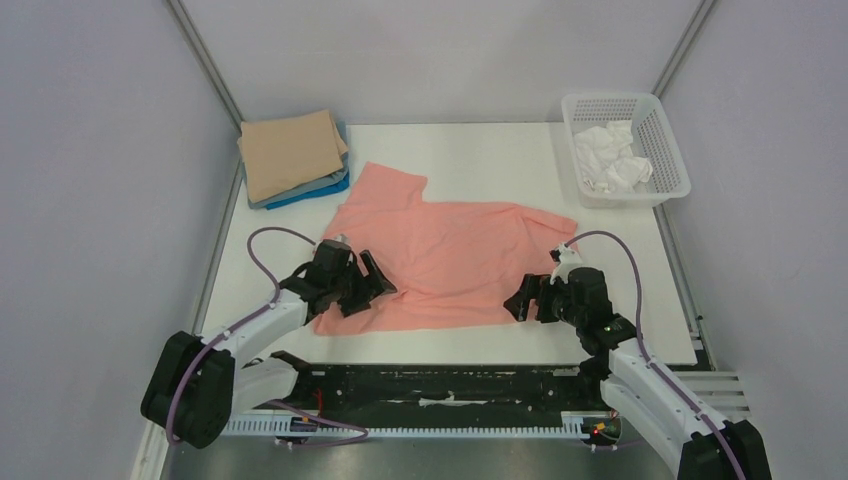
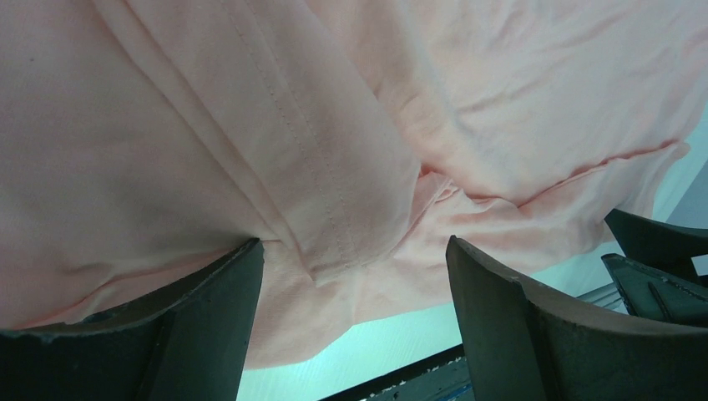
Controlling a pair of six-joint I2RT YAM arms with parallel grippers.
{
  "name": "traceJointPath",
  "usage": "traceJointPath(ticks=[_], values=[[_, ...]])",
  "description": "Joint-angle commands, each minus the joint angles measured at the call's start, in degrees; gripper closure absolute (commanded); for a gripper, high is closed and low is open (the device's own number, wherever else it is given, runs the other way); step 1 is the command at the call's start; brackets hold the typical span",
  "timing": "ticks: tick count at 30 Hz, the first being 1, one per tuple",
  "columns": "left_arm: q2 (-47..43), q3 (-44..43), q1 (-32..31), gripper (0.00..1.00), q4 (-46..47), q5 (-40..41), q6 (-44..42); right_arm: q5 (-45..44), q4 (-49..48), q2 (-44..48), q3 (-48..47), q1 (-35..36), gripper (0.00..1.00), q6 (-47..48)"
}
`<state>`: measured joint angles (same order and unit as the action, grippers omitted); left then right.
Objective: Fold and stack the t-shirts
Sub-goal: Fold the folded rectangular tshirt in 1/3 of the way
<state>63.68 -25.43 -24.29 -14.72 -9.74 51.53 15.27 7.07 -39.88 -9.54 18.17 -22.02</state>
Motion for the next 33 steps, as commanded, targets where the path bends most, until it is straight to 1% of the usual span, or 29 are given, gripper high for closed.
traceJointPath(ticks=[1,4,9,11,13,16,19,23,26,33], values=[[0.94,-1.39,-2.41,0.14,6.11,0.03,2.86,0.97,-0.57,-0.41,-0.05,0.28,0.02,1.02],[0.40,-1.59,-3.15,0.14,5.99,1.10,3.33,0.33,-0.33,-0.66,-0.03,0.26,0.02,1.11],[-0.80,-3.92,-3.22,0.14,0.52,4.90,1.86,-0.47,0.89,-1.03,-0.62,0.28,0.02,2.06],[-1.38,-3.32,-3.22,0.14,1.14,6.36,1.71,-1.61,2.00,-1.36,-1.07,0.28,0.02,2.70],[-1.03,-2.69,-3.22,0.14,3.69,5.84,1.81,-1.80,2.20,-1.27,-1.02,0.27,0.02,2.79],[2.01,-2.73,-3.22,0.14,8.14,3.66,1.59,-1.83,2.29,-0.99,-0.94,0.26,0.02,2.71],[5.44,-4.84,-3.22,0.14,7.30,2.37,0.95,-2.04,2.73,-0.52,-1.18,0.28,0.02,2.81],[6.69,-4.09,-3.30,0.14,7.20,1.56,1.47,-2.82,3.99,0.04,-1.40,0.27,0.02,3.30],[4.45,-3.12,-3.31,0.13,5.37,2.57,1.27,-3.03,4.38,0.13,-1.39,0.28,0.02,3.48],[-4.55,-1.17,-3.30,0.13,-1.50,7.71,0.04,-3.30,4.44,-0.84,-0.85,0.28,0.02,3.47]])
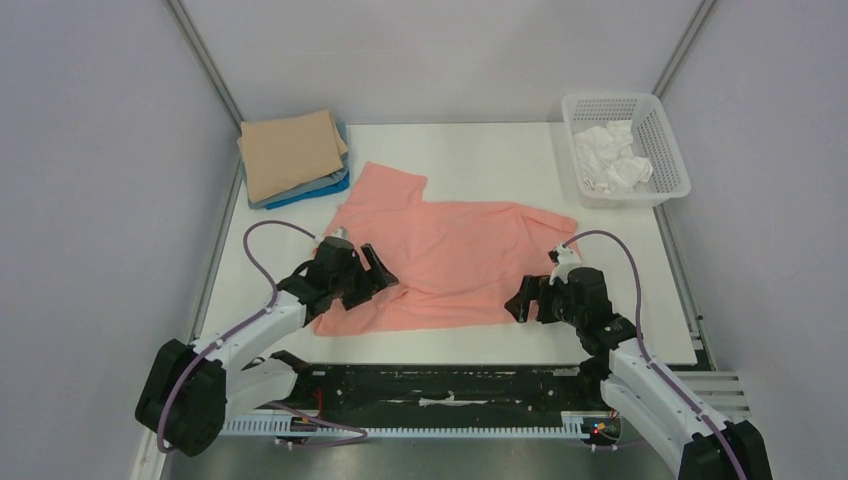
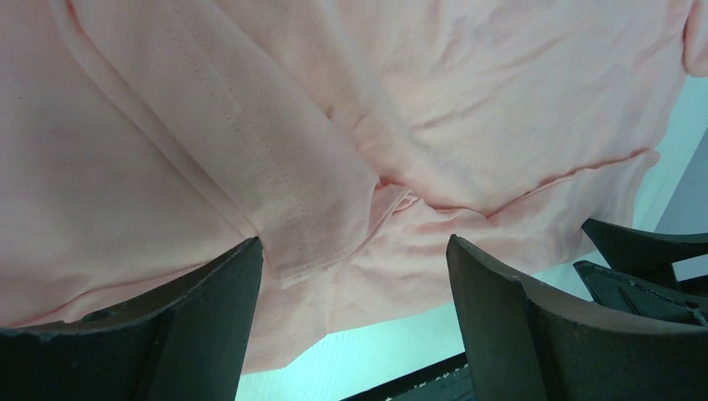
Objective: Fold and stack the t-shirts
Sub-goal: Fold the folded rectangular tshirt in 1/3 of the way
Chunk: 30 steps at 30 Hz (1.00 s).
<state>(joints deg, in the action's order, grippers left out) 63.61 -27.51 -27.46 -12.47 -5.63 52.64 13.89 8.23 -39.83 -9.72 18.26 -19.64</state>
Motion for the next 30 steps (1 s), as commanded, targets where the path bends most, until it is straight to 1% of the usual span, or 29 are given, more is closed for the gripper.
traceJointPath(ticks=[1,3,10,24,27,30], values=[[-5.02,1.32,-0.13,0.13,-3.75,4.10,-1.22,-2.10,3.28,-0.97,-0.63,0.20,0.02,1.10],[-4.78,2.16,-0.16,0.13,-2.20,4.25,-1.13,-2.60,3.28,-1.11,-0.40,0.19,0.02,1.20],[1.36,1.18,-0.13,0.13,2.93,1.81,-1.31,-2.73,3.01,-1.87,-0.62,0.15,0.02,1.35],[6.20,-4.02,-0.13,0.13,5.22,3.03,-3.47,-3.12,3.88,-0.47,-0.72,0.19,0.02,1.66],[7.57,-4.15,-0.15,0.13,7.10,3.35,-3.38,-3.94,4.48,-0.53,-1.17,0.20,0.02,2.18],[10.27,-4.81,-0.13,0.13,9.14,1.89,-3.64,-4.21,4.61,-0.58,-1.32,0.20,0.02,2.41]])
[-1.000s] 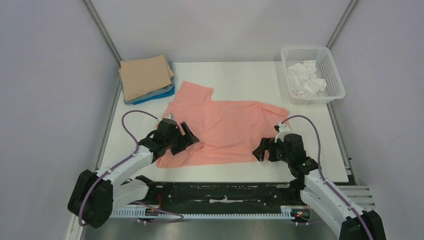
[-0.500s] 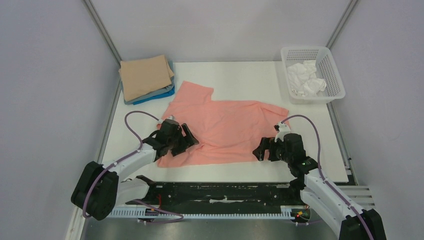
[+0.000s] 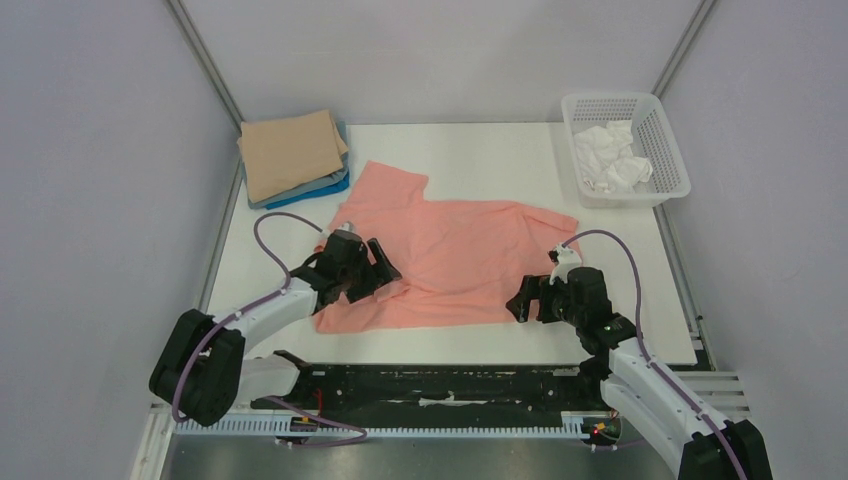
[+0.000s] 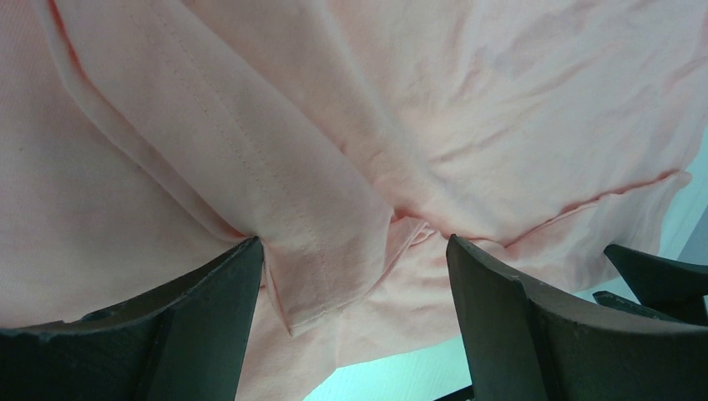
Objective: Fold and stack the t-shirts
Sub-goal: Fold the folded rectangular tshirt in 1/3 of the way
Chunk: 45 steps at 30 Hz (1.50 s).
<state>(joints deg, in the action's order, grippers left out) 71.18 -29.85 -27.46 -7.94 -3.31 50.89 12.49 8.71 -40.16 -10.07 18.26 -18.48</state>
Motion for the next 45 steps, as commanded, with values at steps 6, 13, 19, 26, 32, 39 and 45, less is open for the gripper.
traceJointPath(ticks=[6,13,19,26,32,39,45], values=[[7.15,-4.95,-0.13,0.13,9.61,-2.88,-1.77,-2.74,4.12,-0.06,-0.98,0.14,0.02,1.24],[9.82,-9.68,-0.13,0.13,9.90,-0.28,-3.04,-3.37,4.30,-0.15,-1.52,0.19,0.02,1.46],[19.57,-16.78,-0.16,0.13,11.13,-0.84,-5.31,-4.73,4.44,-1.15,-2.55,0.11,0.02,2.17],[27.39,-28.42,-0.26,0.13,8.21,-3.62,-10.42,-5.05,4.93,-1.27,-3.58,0.15,0.02,2.85],[11.79,-18.53,-0.31,0.13,6.53,1.59,-10.32,-5.76,5.17,-1.20,-3.35,0.20,0.02,3.40],[-3.64,-5.85,-0.22,0.13,-1.27,10.12,-6.83,-4.95,5.22,-1.75,-2.79,0.18,0.02,3.63],[-4.31,-3.50,-0.22,0.13,-3.12,13.48,-5.93,-4.76,4.97,-2.44,-2.96,0.19,0.02,3.85]])
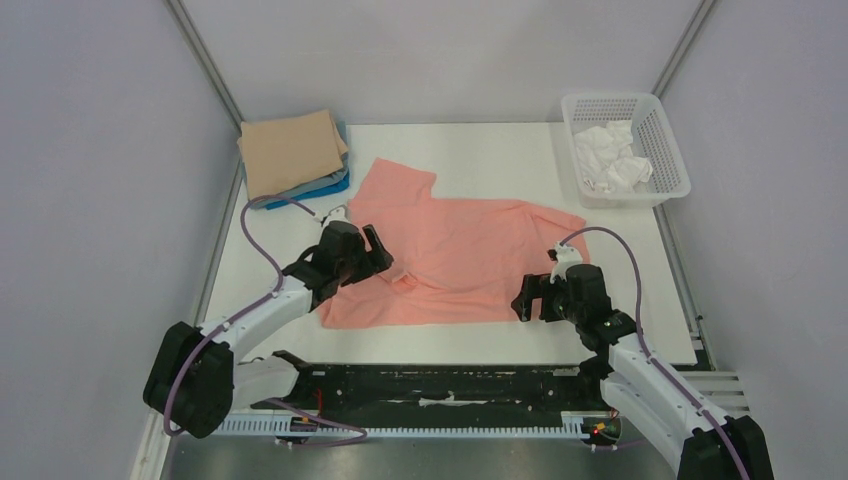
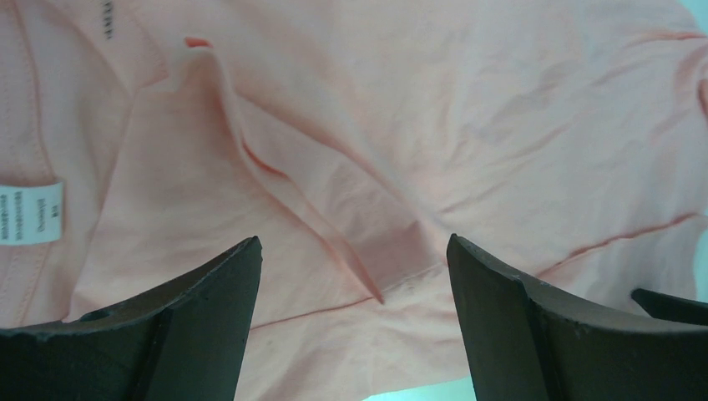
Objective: Fold and stack the t-shirts
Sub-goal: Fold the folded rectangular tshirt in 1/3 of the way, then grab the side of the flattened tshirt furthest away from the robot with both arms
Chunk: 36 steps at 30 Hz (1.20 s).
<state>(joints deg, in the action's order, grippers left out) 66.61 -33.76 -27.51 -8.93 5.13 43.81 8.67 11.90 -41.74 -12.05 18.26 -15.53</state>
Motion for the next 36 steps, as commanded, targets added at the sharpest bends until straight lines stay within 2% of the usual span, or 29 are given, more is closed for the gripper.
traceJointPath(ticks=[1,7,16,23,28,31,36], values=[[0.95,0.28,-0.18,0.13,-1.98,4.77,1.18,-0.85,1.68,-1.02,-1.00,0.19,0.02,0.99],[6.67,-1.52,-0.18,0.13,3.35,0.70,1.51,-0.84,1.25,-1.44,-0.74,0.19,0.02,1.06],[18.16,-10.29,-0.18,0.13,8.27,-4.00,2.12,-0.43,-0.21,-2.76,-0.57,0.19,0.02,1.10],[27.97,-21.07,0.06,0.13,2.72,0.45,2.03,-1.39,-0.06,-2.59,-0.74,0.20,0.02,1.20],[36.59,-30.60,1.37,0.13,-3.10,-1.52,0.67,-2.06,0.61,-1.08,-1.08,0.15,0.02,1.20],[35.49,-31.23,1.40,0.13,-3.15,-2.17,0.40,-3.92,1.11,0.26,-1.77,0.20,0.02,0.82],[26.25,-28.87,1.27,0.13,-3.08,0.73,-0.78,-4.96,-0.55,2.84,-2.87,0.19,0.02,-1.35]])
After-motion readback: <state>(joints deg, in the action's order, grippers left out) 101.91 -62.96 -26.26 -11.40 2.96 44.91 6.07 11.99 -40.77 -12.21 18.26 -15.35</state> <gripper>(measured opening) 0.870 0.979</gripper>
